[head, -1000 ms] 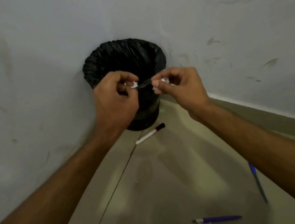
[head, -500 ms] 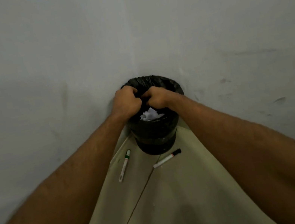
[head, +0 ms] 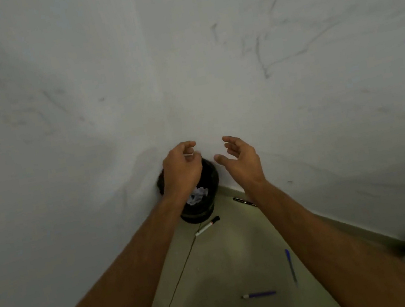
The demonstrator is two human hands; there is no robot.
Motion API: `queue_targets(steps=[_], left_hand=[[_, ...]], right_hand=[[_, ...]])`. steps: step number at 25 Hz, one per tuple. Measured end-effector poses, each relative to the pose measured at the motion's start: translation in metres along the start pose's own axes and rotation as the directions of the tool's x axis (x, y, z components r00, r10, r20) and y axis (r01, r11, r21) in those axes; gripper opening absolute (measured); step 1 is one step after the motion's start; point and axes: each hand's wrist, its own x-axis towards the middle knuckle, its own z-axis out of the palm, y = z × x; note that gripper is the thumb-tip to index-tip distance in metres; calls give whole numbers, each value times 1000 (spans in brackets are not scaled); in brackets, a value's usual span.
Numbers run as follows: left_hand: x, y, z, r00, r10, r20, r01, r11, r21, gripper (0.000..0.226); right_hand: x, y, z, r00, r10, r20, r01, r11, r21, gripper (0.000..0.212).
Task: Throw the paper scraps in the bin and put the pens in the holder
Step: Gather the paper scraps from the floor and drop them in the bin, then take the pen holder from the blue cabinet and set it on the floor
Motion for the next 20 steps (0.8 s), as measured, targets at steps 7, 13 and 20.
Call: queue_targets(steps=[7,13,20], left_hand=[[-87,195,-26,965,72,251,-55,996,-72,37],[-193,351,24,801,231,553,-194,973,-125,40],[-340,458,133,528,287,799,-289,946,-149,47]], right_hand=[[-128,-151,-149,964,58,-259,-41,997,70,54],[-254,-206,-322,775,106,-623,-55,993,101,59],[-391,-167,-512,366,183,-913,-59,983,174,65]])
